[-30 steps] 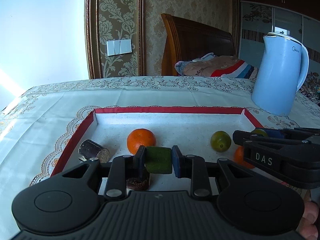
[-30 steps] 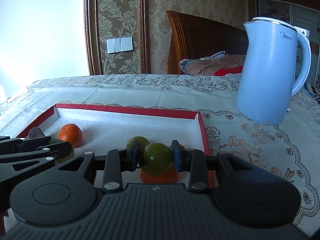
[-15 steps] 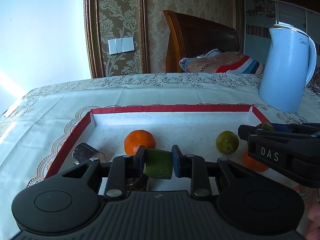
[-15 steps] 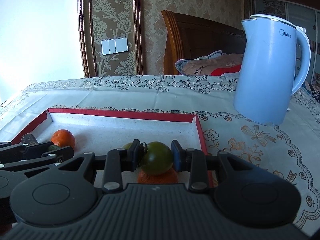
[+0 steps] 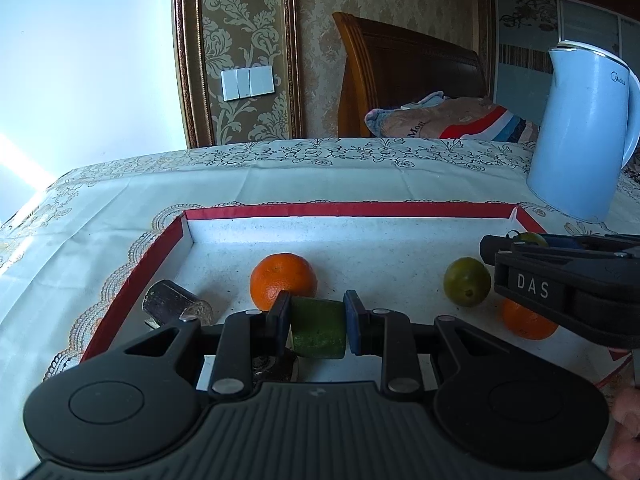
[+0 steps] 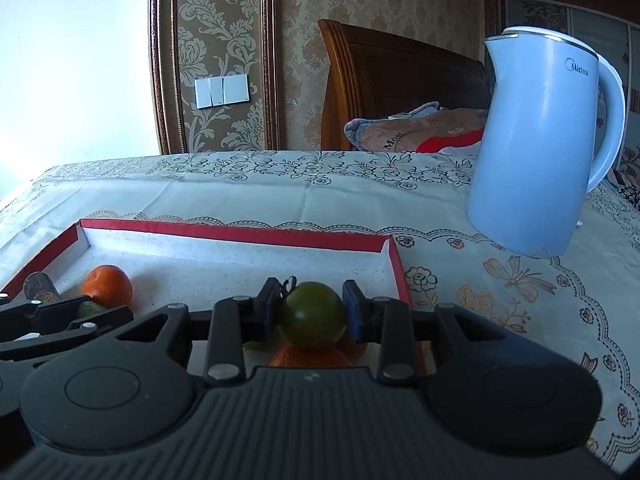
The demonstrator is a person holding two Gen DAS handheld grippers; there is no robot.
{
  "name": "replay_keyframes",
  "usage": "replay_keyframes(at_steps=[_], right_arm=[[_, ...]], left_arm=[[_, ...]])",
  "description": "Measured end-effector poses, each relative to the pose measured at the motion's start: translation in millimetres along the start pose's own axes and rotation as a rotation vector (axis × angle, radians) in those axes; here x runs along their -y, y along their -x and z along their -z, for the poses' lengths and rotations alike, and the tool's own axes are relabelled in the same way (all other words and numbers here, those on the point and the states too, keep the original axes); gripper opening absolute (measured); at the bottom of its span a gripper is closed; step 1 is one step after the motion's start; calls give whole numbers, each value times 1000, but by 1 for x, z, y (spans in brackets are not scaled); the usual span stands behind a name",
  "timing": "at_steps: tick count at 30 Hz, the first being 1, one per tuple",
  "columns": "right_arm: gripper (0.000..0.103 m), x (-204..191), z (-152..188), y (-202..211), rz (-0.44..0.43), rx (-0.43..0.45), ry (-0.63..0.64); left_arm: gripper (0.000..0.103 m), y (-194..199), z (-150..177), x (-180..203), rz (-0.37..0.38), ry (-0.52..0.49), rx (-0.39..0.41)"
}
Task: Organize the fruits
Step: 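Lower the green tangerine into the tray and open the right gripper while the left holds the green cylinder, then lower the green cylinder into the tray and open the left gripper while the right withdraws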
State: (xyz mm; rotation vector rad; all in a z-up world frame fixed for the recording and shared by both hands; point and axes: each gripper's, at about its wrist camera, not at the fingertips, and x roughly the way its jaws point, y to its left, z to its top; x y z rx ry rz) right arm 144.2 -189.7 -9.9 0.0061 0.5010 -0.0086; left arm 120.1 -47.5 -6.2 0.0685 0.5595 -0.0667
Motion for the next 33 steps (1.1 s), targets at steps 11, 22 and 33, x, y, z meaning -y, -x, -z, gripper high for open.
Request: replay_keyframes(at_steps=[11,22,33], right_arm=[[37,3,1,-4,12,-14,-14],[64,0,2,7,27,28,-10],[68,3,3,14,26,38,-32]], left_arm=[[27,0,0,-3,8,15,3],[27,0,2,-7,21,42,-5],[27,9,4,-12,12,51,14]])
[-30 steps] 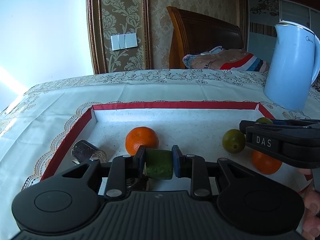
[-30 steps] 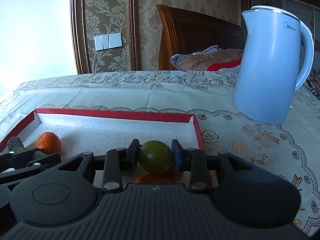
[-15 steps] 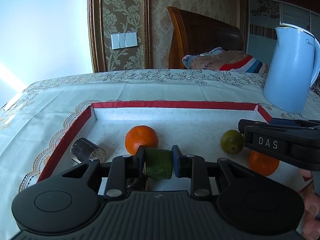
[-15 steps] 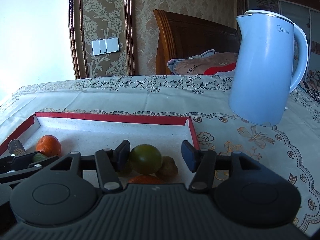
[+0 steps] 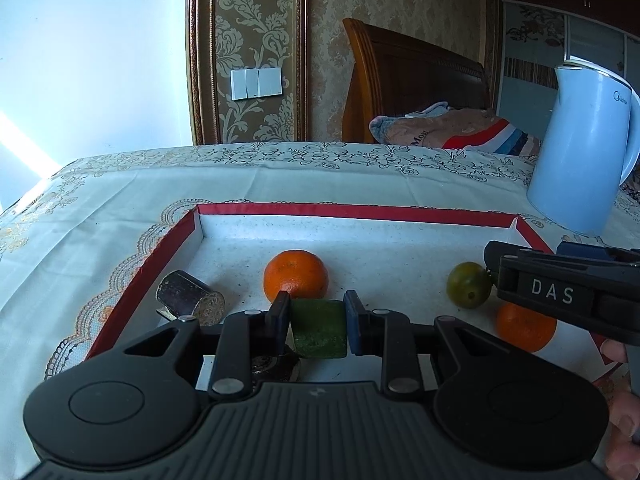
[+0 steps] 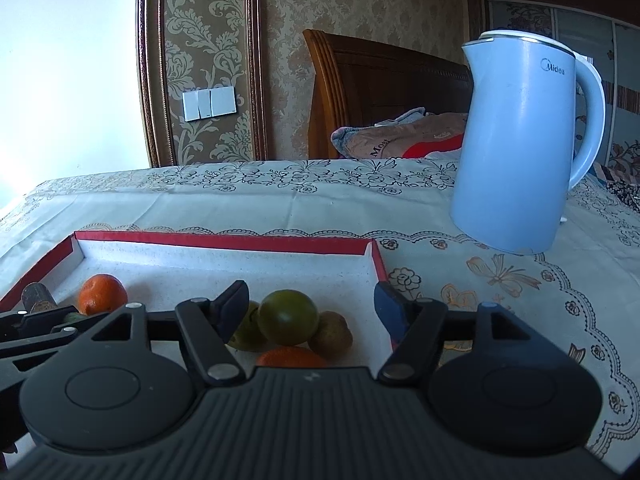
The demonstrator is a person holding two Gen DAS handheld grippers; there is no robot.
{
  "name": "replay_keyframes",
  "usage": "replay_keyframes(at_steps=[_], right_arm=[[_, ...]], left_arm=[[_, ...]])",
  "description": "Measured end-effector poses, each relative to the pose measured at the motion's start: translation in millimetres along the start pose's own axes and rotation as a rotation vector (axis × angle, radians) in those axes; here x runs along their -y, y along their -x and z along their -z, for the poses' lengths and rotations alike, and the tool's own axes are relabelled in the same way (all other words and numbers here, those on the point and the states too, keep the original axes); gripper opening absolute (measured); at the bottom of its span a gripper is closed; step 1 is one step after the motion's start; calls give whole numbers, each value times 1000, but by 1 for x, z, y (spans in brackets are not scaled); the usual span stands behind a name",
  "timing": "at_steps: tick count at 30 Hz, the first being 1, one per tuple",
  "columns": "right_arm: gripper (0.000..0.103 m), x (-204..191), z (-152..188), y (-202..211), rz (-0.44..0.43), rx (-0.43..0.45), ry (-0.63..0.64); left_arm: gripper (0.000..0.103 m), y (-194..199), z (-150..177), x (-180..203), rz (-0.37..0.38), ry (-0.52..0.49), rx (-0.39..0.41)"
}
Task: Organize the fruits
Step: 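Lower the green cylinder into the tray and open the left gripper while the right withdraws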
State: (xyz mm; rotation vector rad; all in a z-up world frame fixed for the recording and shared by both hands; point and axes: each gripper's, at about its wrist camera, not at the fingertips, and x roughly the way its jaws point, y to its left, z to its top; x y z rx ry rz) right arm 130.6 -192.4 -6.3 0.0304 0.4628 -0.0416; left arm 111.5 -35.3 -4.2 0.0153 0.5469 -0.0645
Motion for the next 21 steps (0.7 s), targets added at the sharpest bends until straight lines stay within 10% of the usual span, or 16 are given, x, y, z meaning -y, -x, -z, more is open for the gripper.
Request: replay_keyframes(at_steps=[21], right_arm=[[75,2,9,21,-16,-3,-7]], left_arm=[[27,18,6,-10,-16,15,28]])
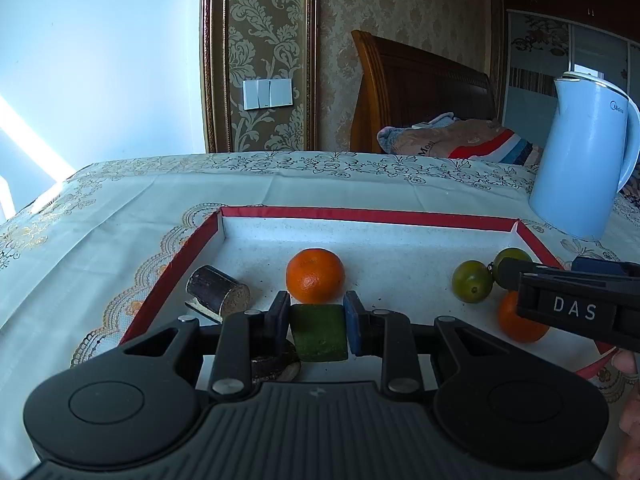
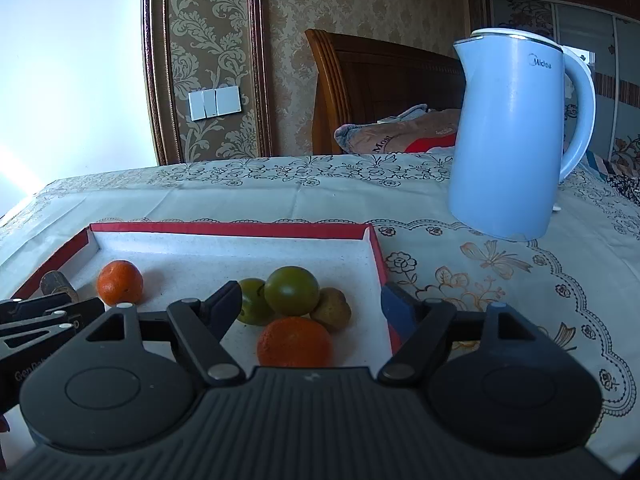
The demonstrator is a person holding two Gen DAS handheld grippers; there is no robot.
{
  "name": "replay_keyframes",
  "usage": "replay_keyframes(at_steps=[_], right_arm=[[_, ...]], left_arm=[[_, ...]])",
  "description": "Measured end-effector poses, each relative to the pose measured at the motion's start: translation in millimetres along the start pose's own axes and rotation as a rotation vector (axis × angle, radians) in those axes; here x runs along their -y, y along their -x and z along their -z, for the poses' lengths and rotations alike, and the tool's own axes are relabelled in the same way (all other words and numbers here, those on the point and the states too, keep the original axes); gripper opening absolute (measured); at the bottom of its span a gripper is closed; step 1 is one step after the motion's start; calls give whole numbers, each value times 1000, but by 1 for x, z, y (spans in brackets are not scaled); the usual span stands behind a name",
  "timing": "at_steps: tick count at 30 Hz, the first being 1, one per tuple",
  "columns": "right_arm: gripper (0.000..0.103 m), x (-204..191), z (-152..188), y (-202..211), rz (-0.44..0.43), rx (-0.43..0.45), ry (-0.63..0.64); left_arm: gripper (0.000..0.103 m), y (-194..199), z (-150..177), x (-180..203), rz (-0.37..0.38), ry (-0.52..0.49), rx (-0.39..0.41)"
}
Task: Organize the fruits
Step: 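Lower the green cylinder into the tray and open the left gripper while the right withdraws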
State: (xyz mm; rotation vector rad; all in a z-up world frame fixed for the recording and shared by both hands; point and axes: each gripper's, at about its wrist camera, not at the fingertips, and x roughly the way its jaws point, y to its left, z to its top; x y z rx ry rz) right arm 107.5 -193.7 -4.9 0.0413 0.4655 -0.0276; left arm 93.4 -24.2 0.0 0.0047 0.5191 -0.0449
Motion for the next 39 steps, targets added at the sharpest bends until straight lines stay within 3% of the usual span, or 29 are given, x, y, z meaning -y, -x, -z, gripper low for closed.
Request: replay_keyframes(at_steps=[23,39], right_arm=[[81,-2,13,17,13,13,15],[83,1,36,53,-35,2,2]], left_arm=[[28,10,6,-3,7,-9,-6],[28,49,26,-23,39,9,31]])
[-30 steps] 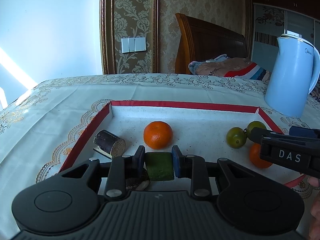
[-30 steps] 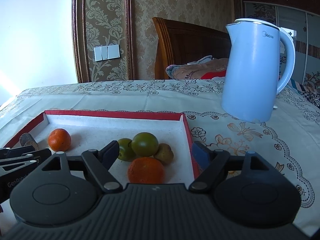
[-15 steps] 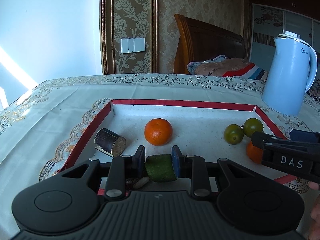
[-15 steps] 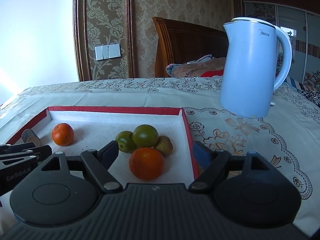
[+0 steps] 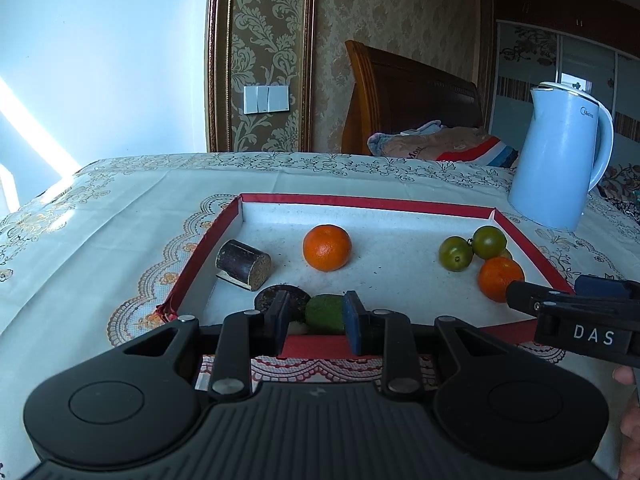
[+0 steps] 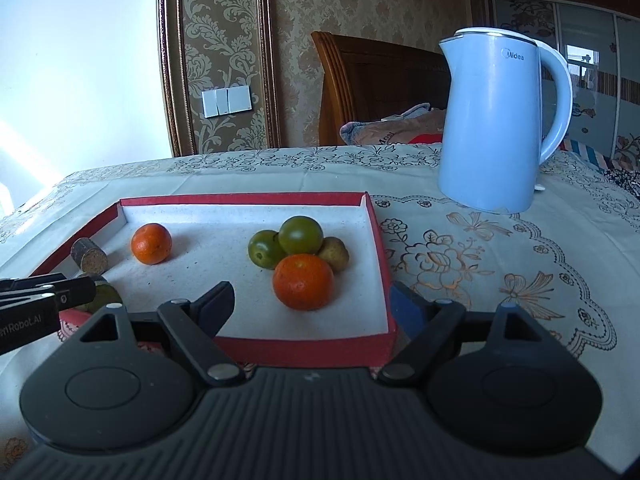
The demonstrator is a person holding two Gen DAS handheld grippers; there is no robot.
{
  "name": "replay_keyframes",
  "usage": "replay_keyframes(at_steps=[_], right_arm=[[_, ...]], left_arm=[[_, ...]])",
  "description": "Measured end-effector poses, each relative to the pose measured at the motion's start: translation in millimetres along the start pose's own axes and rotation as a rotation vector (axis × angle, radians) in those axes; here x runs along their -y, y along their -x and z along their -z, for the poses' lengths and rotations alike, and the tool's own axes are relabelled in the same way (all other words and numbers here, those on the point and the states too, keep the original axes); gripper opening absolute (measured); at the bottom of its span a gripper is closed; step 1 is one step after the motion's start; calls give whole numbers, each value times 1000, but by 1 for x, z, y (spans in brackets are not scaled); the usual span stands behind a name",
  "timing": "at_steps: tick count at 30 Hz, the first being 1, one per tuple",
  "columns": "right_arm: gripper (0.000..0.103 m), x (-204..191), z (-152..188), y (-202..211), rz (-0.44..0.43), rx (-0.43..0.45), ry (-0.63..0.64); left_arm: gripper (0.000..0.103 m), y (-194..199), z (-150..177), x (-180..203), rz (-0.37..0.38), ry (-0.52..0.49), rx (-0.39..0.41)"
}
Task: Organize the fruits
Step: 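Lower the green cylinder into the tray and open the left gripper while the right withdraws, then close the right gripper on the dark cylinder on the cloth while the left withdraws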
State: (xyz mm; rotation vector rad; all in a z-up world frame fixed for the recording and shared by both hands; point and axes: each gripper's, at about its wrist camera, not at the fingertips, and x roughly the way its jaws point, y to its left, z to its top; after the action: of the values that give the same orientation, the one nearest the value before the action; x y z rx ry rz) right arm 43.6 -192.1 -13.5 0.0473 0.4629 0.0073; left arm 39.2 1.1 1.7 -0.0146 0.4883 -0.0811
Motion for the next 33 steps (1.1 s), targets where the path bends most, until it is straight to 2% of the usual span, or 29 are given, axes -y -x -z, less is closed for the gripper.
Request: replay_keyframes(at_steps=[6,11,14,16,18,27,33], right_arm=[[85,-12,14,28,-36,13,42],[85,-22,18,37,-95,-37,40],[85,-31,19,37,-114,-59,51],[85,-39,20,36,-96,-80,58],[85,-44,20,32,-114,-99,47],[85,-62,21,26,-98,-108,72],[83,-64,22,21,-93,-112,65]], left_arm=[[28,11,5,-18,39,70,-15],[28,21,9,-22,-3,70,16],[28,23,11,-16,-48,26,38],[28,23,11,-14,-53,6,39],[28,22,11,-13,-61,-1,39],[28,19,8,-29,-60,87,13],[28,18,9,-32,-60,109,4]])
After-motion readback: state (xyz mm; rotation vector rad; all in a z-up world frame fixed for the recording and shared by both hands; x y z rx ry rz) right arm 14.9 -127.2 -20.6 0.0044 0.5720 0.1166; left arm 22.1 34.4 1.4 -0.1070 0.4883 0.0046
